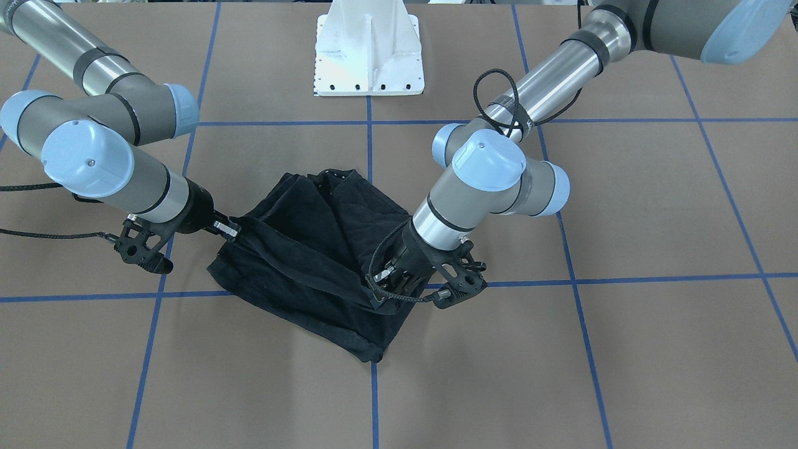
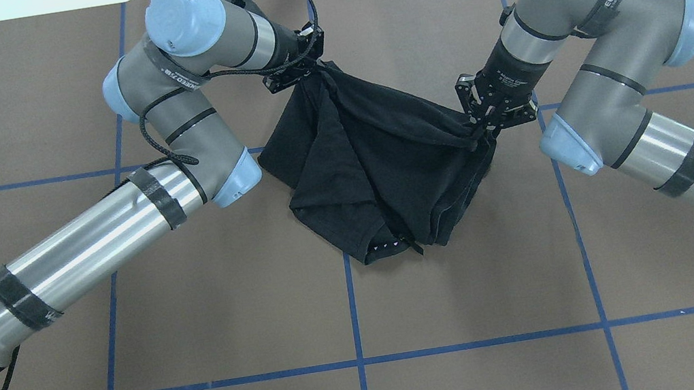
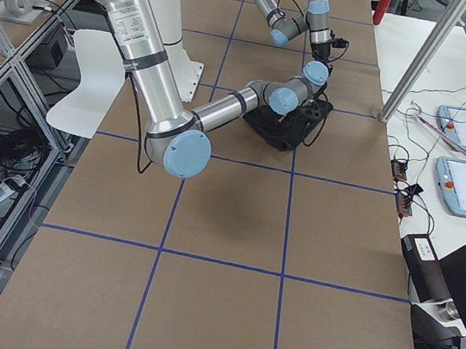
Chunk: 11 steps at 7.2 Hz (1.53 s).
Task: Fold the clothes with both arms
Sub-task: 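Lower the edge onto the far side and open both grippers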
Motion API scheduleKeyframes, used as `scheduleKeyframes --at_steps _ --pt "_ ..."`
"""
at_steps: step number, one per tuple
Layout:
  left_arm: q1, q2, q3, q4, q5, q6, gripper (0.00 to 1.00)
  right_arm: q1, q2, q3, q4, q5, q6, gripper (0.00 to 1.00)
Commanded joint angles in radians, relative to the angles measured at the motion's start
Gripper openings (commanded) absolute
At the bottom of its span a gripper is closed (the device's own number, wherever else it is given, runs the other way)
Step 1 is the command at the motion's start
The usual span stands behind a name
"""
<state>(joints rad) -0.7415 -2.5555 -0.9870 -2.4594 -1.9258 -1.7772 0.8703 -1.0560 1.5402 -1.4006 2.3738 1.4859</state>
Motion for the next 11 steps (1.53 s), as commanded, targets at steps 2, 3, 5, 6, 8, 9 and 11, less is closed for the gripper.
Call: scheduleKeyframes --at_steps 2,3,5,6,8,9,11 --pt "0.001 -0.057 0.141 -0.120 0.042 -0.039 0.00 0.042 0.001 -0.098 0.086 0.004 -0.026 0.00" --pt "0.001 -0.058 0.175 -0.166 0.056 -0.041 0.00 0.065 -0.002 -0.118 0.092 0.005 -0.051 0.00" --pt "0.001 -0.063 0.191 -0.174 0.065 -0.042 0.00 0.093 -0.007 -0.159 0.092 0.008 -0.098 0.00" --pt "0.001 -0.069 0.192 -0.174 0.067 -0.042 0.00 0.104 -0.004 -0.173 0.092 0.012 -0.108 0.00" --pt "0.001 -0.081 0.194 -0.174 0.080 -0.056 0.00 0.133 0.002 -0.198 0.094 0.013 -0.119 0.00" --pt "0.001 -0.083 0.208 -0.193 0.103 -0.057 0.00 0.144 0.058 -0.247 0.094 0.010 -0.121 0.00" --pt "0.001 -0.123 0.255 -0.221 0.134 -0.076 0.00 0.151 0.103 -0.290 0.094 0.002 -0.124 0.00"
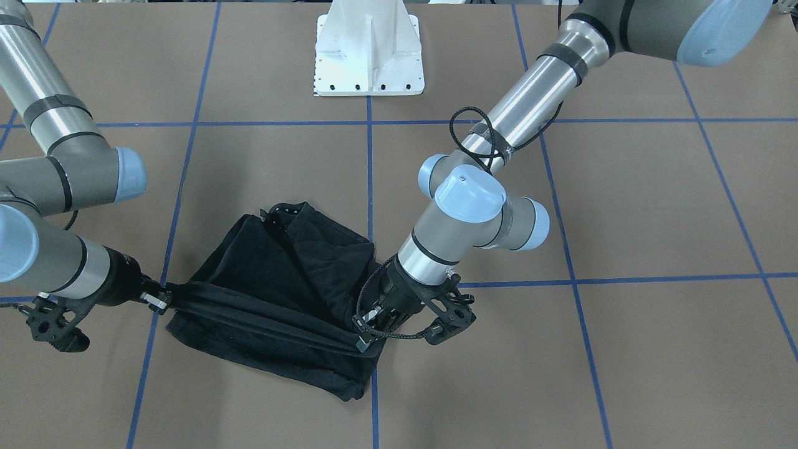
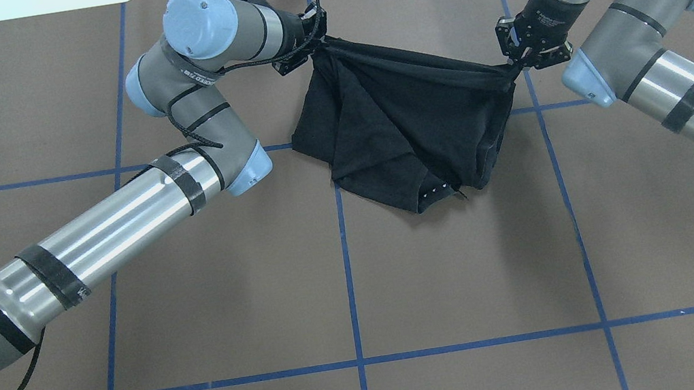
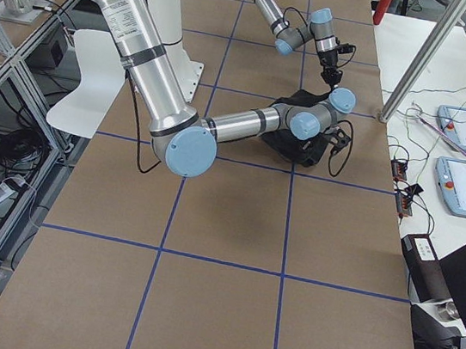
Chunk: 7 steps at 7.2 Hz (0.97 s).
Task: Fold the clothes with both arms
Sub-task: 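Lower the edge onto the far side and open both grippers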
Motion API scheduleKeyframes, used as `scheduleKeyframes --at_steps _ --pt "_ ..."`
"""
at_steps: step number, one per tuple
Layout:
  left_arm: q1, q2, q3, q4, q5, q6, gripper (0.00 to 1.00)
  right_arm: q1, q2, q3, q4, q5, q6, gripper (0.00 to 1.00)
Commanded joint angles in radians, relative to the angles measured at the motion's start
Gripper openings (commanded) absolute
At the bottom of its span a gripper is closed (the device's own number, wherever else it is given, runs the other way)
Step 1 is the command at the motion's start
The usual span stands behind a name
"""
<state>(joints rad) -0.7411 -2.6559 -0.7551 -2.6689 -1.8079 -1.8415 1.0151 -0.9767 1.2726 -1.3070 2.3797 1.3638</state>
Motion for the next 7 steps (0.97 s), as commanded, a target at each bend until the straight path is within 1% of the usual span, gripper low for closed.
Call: scheduleKeyframes --at_steps 1,2,3,4,6,7 --pt "0.000 -0.027 0.023 -0.011 0.036 -0.018 0.00 0.011 0.036 -0.022 0.000 -0.004 0.000 0.00" --pt "0.000 -0.027 0.026 -0.011 0.042 -0.018 0.00 0.013 0.044 -0.027 0.000 -0.005 0.000 0.00" --pt "0.000 -0.030 0.039 -0.011 0.070 -0.019 0.00 0.014 0.079 -0.064 0.000 -0.010 0.000 0.00" --pt "0.000 -0.054 0.075 -0.011 0.079 -0.018 0.00 0.016 0.120 -0.116 0.000 -0.022 -0.002 0.00" --pt "0.000 -0.082 0.114 -0.031 0.100 -0.022 0.00 0.020 0.148 -0.141 0.000 -0.039 -0.002 0.00" --pt "0.002 -0.104 0.150 -0.052 0.123 -0.024 0.00 0.020 0.170 -0.171 0.002 -0.063 -0.008 0.00"
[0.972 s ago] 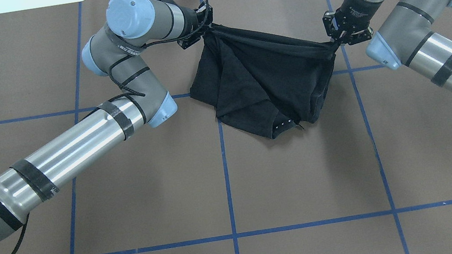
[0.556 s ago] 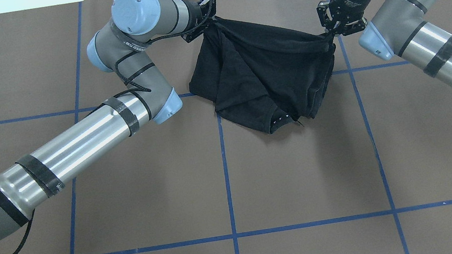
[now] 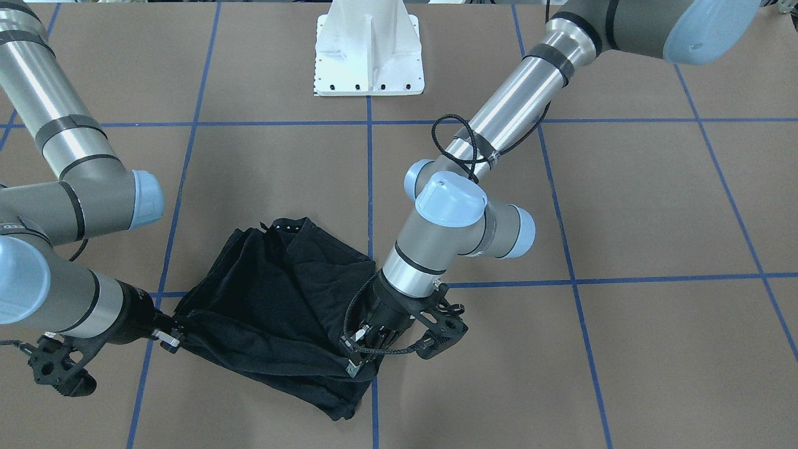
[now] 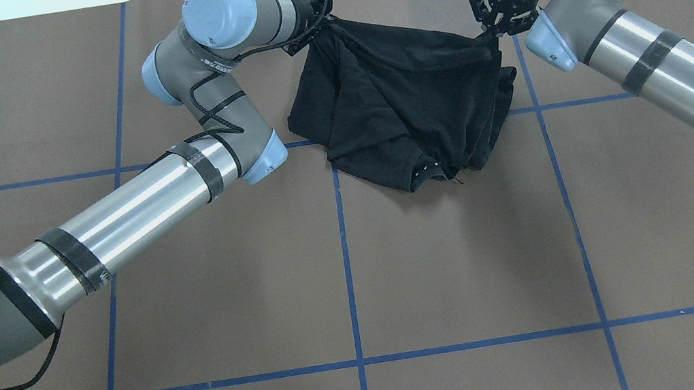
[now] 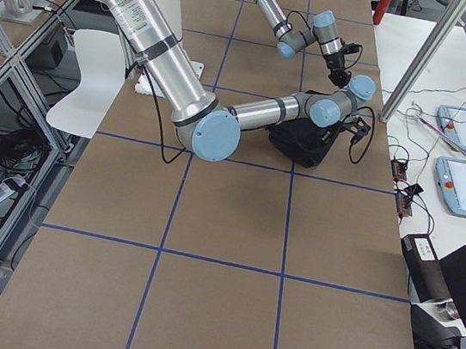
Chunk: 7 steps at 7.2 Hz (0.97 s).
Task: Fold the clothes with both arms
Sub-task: 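Lower the edge onto the far side and open both grippers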
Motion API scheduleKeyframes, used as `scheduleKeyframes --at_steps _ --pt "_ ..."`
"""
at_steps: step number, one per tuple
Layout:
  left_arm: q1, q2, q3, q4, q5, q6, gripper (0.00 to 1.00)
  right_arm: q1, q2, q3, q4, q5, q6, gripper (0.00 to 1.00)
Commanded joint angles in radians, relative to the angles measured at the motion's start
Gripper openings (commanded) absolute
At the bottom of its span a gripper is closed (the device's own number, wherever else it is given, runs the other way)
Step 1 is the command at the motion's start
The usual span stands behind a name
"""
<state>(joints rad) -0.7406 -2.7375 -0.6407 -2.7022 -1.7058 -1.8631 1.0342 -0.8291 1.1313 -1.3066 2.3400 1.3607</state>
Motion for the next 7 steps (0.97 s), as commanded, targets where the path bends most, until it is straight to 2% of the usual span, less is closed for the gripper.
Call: scheduleKeyframes --at_steps 1,2,3,5,7 --pt "0.001 -0.040 0.070 -0.048 0.026 -0.002 0.00 0.003 0.030 -0.053 0.001 -0.025 -0.020 0.00" --pt "0.001 -0.047 0.070 -0.047 0.028 -0.002 0.46 0.003 0.027 -0.053 0.001 -0.027 -0.025 0.53" --pt "0.001 -0.059 0.070 -0.047 0.049 -0.002 0.99 0.003 0.028 -0.053 0.001 -0.033 -0.023 1.00" --pt "-0.026 -0.067 0.072 -0.038 0.058 0.004 1.00 0.012 0.041 -0.050 0.003 -0.033 -0.032 1.00" --pt "-0.071 -0.064 0.061 -0.004 -0.042 0.037 1.00 0.017 0.053 0.039 0.001 -0.027 -0.016 1.00"
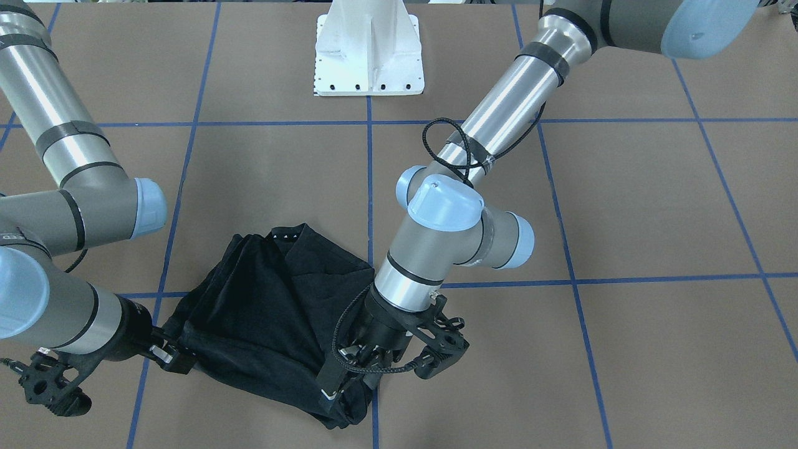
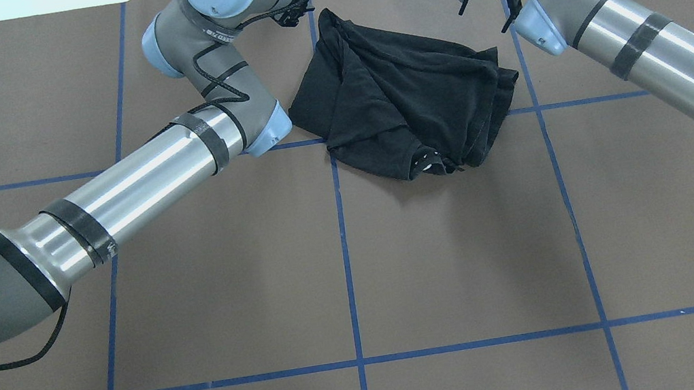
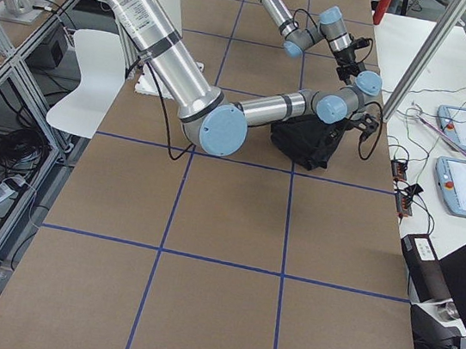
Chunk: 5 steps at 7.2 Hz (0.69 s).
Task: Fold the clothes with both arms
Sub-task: 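Bring the right gripper down onto the folded shirt while the left gripper rises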
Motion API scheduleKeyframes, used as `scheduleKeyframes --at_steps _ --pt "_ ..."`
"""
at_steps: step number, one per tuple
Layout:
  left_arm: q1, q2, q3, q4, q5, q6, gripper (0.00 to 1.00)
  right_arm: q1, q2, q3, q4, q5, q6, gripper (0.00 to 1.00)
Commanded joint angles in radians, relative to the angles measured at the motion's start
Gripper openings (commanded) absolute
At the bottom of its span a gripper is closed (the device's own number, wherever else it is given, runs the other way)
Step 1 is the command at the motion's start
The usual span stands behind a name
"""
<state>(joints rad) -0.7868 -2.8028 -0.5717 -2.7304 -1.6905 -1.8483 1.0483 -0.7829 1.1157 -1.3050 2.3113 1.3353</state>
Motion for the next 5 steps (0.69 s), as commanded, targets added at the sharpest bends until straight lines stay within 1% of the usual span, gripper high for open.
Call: scheduleKeyframes --at_steps 1,2,3,4,5 --pt "-0.032 0.011 -0.070 0.091 -0.069 0.087 1.00 -0.016 -0.001 0.141 0.001 -0.012 0.010 1.00" --pt "-0.049 0.041 -0.176 0.232 -0.142 0.181 1.00 -0.048 0.007 0.195 0.000 -0.045 0.004 1.00" --pt "-0.066 0.134 -0.326 0.312 -0.206 0.193 1.00 -0.082 0.010 0.252 -0.011 -0.085 0.008 1.00" --pt "-0.080 0.228 -0.432 0.328 -0.260 0.196 1.00 -0.115 0.005 0.277 -0.014 -0.149 0.009 1.00" --pt "-0.084 0.288 -0.477 0.328 -0.284 0.196 1.00 -0.181 0.010 0.297 -0.016 -0.250 0.009 0.99"
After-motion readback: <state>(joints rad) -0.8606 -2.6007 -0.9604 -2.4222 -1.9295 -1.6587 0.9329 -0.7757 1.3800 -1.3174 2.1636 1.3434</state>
